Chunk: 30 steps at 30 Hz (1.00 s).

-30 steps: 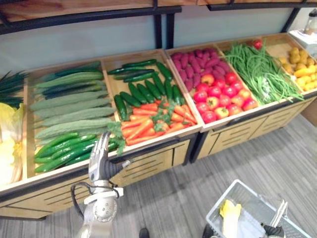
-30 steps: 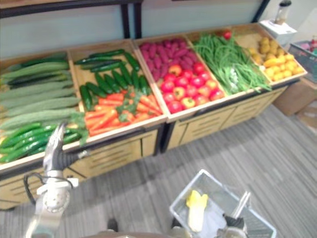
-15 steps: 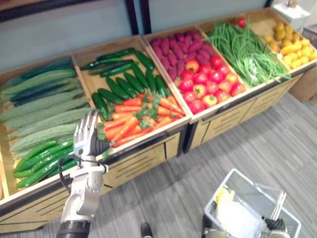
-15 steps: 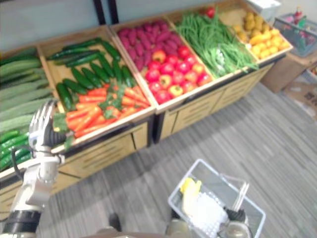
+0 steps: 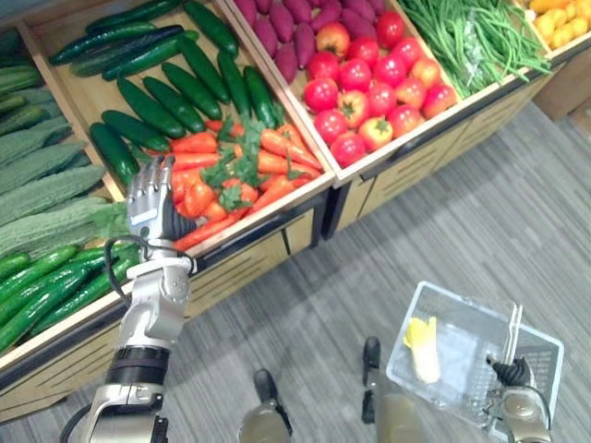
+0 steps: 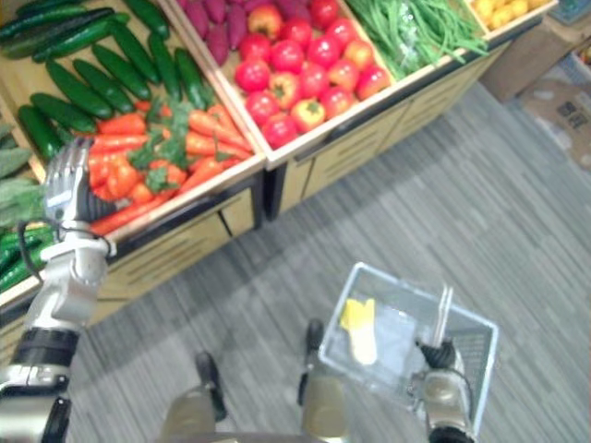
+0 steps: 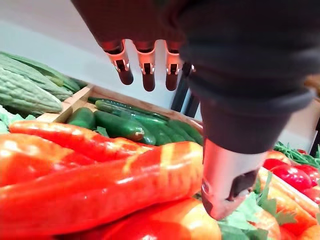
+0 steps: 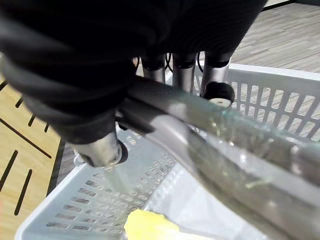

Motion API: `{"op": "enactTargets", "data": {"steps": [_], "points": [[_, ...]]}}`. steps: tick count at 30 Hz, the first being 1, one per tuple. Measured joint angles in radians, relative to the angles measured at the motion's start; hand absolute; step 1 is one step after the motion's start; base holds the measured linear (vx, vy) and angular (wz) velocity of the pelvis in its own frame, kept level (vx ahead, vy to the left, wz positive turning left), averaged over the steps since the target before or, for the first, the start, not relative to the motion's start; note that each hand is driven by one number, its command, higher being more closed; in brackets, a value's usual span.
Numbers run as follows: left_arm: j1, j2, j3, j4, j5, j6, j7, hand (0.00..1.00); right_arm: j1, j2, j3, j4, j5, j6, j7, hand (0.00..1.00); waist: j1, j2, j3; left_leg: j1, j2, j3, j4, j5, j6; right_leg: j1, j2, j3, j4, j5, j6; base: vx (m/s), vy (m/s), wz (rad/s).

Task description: Pick vegetable in the basket

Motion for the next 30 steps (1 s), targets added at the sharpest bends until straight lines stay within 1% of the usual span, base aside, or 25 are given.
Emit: {"op": "enactTargets", "data": {"steps": [5,11,16,17,18,21,25,26,30], "points": [[-0.014,0.0,-0.007,0.034,0.0,0.005,0.0,0.0,-0.008,-0.015,0.012,-0.022,-0.005,-0.007,-0.015,1.0,0.001,0.0,0.026,0.001,0.0,-0.002,0.004,0.0,0.0,-0.002,0.0,0.005,0.008,0.0,0.0,0.0,0.0,-0.01],[-0.017,0.006,-0.035,0.089,-0.003,0.003,-0.012,0.0,-0.028,-0.016,0.02,-0.036,-0.006,-0.011,-0.016,1.0,0.002,-0.002,0.053,0.0,0.001,-0.003,0.013,0.0,0.0,-0.003,-0.001,0.009,0.016,0.0,0.0,-0.03,-0.005,0.0],[-0.033,0.009,-0.034,0.109,-0.009,-0.005,-0.01,0.0,-0.036,-0.02,0.027,-0.037,-0.006,-0.011,-0.016,1.0,0.003,-0.002,0.06,0.0,0.001,-0.002,0.015,0.0,0.0,-0.005,-0.001,0.012,0.016,0.0,0.0,-0.01,-0.001,0.0],[-0.043,0.009,-0.033,0.12,-0.013,-0.005,-0.009,0.0,-0.036,-0.031,0.042,-0.037,-0.007,-0.011,-0.016,1.0,0.003,-0.002,0.061,-0.001,0.001,-0.002,0.015,0.0,0.0,-0.006,-0.001,0.013,0.016,0.0,0.001,0.0,0.0,0.0],[-0.061,0.012,-0.033,0.142,-0.014,-0.007,-0.008,1.0,-0.04,-0.047,0.054,-0.037,-0.007,-0.011,-0.016,1.0,0.005,-0.002,0.064,-0.001,0.0,-0.001,0.015,0.0,0.0,-0.007,-0.001,0.015,0.017,0.001,0.001,0.0,0.0,0.0],[-0.067,0.03,-0.033,0.172,-0.014,-0.007,-0.001,1.0,-0.057,-0.063,0.055,-0.04,-0.007,-0.011,-0.016,1.0,0.006,-0.003,0.067,-0.008,0.0,0.002,0.016,0.0,0.0,-0.021,-0.001,0.021,0.024,0.001,0.001,-0.02,-0.002,-0.04],[-0.146,0.049,-0.031,0.23,-0.016,-0.003,0.029,1.0,-0.076,-0.077,0.065,-0.068,-0.01,-0.012,-0.016,1.0,0.003,-0.01,0.11,-0.019,0.001,0.002,0.029,0.0,0.001,-0.028,-0.001,0.025,0.023,0.011,0.003,-0.04,-0.003,-0.03],[-0.159,0.05,-0.032,0.253,-0.024,0.004,0.03,1.0,-0.076,-0.078,0.071,-0.073,-0.013,-0.013,-0.016,1.0,0.003,-0.012,0.112,-0.02,0.001,0.009,0.028,0.0,0.001,-0.034,-0.001,0.033,0.023,0.013,0.004,-0.04,0.002,-0.12],[-0.19,0.053,-0.021,0.291,-0.046,0.007,0.044,1.0,-0.079,-0.079,0.088,-0.075,-0.027,-0.018,-0.016,1.0,-0.001,-0.016,0.119,-0.019,0.001,0.022,0.028,0.0,0.0,-0.04,0.001,0.045,0.019,0.018,0.005,-0.01,0.004,-0.09]]}}
